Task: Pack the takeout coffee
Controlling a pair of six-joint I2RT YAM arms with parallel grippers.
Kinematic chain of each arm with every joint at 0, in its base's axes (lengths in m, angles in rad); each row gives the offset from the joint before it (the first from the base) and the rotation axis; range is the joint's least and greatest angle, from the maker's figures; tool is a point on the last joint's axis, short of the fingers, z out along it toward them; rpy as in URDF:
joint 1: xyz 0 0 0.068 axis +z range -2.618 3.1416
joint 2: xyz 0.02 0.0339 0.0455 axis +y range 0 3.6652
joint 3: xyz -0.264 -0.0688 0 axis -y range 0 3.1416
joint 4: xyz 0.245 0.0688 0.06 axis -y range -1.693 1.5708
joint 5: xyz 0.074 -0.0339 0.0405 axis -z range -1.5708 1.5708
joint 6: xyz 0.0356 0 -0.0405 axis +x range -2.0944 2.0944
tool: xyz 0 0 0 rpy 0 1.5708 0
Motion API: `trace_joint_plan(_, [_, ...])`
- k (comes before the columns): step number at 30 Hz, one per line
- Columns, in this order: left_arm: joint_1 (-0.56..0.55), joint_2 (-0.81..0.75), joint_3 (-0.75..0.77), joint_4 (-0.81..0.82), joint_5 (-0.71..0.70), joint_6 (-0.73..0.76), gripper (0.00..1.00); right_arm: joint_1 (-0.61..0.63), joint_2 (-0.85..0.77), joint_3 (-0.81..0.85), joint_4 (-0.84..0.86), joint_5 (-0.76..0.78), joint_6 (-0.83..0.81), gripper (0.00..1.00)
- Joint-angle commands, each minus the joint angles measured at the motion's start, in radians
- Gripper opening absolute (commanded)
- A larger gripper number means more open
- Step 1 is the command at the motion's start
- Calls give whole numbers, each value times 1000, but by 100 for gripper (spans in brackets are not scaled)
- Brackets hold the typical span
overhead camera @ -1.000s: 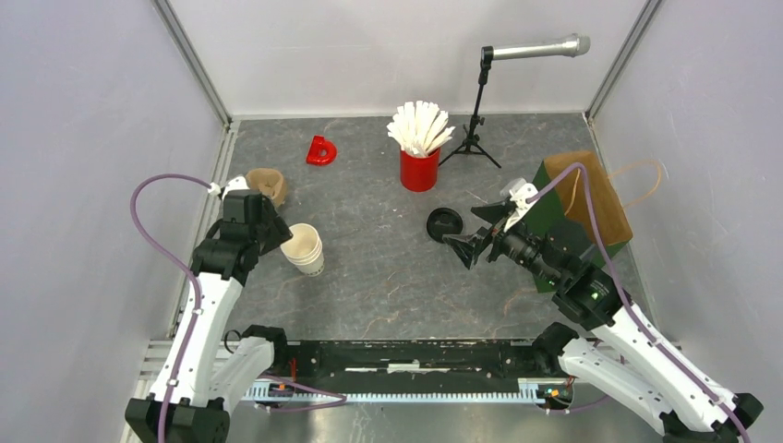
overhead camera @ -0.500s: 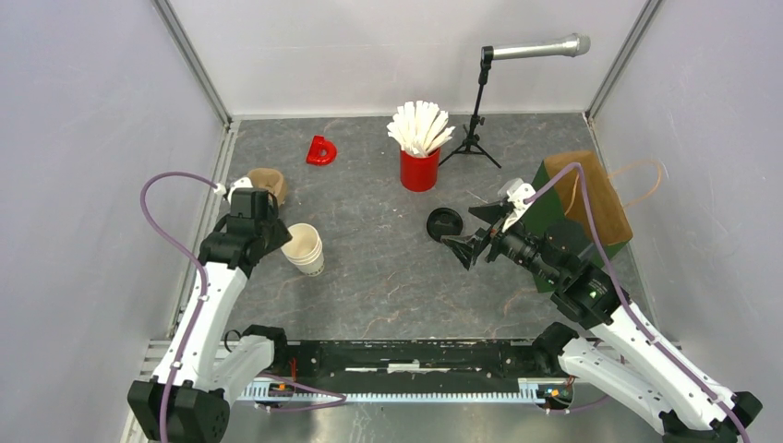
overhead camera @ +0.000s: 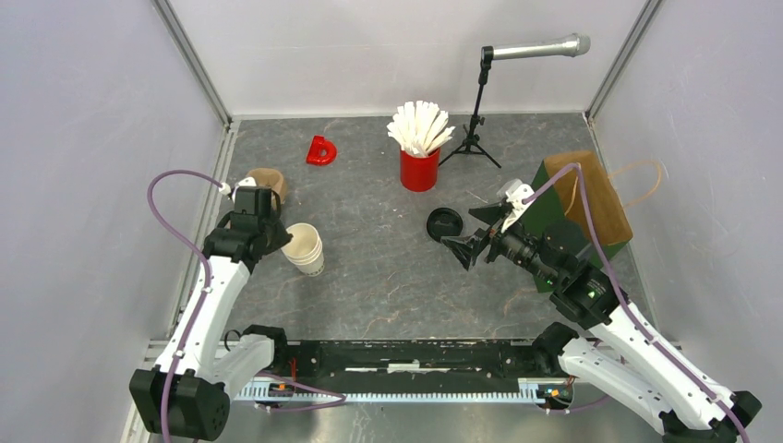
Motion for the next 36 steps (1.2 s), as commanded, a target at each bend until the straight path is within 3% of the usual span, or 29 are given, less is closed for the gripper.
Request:
trace_joint_plan(1, [4, -5, 5, 37, 17, -6, 26, 2, -10, -3, 14, 38, 12, 98])
trace_joint_plan(9, [5, -12, 35, 26, 49, 6, 3, 2, -16, -5, 3, 62, 11, 98])
trace_joint_plan(25, [4, -37, 161, -24, 100, 71, 2, 2, -10, -16, -1, 80, 0, 98])
trace_joint_plan(31, [5, -50, 281, -78, 117, 94, 2, 1, -4, -7, -7, 72, -6, 98])
trace_joint_plan(36, [4, -83, 359, -83, 244, 89, 2, 2, -3, -6, -10, 65, -18, 98])
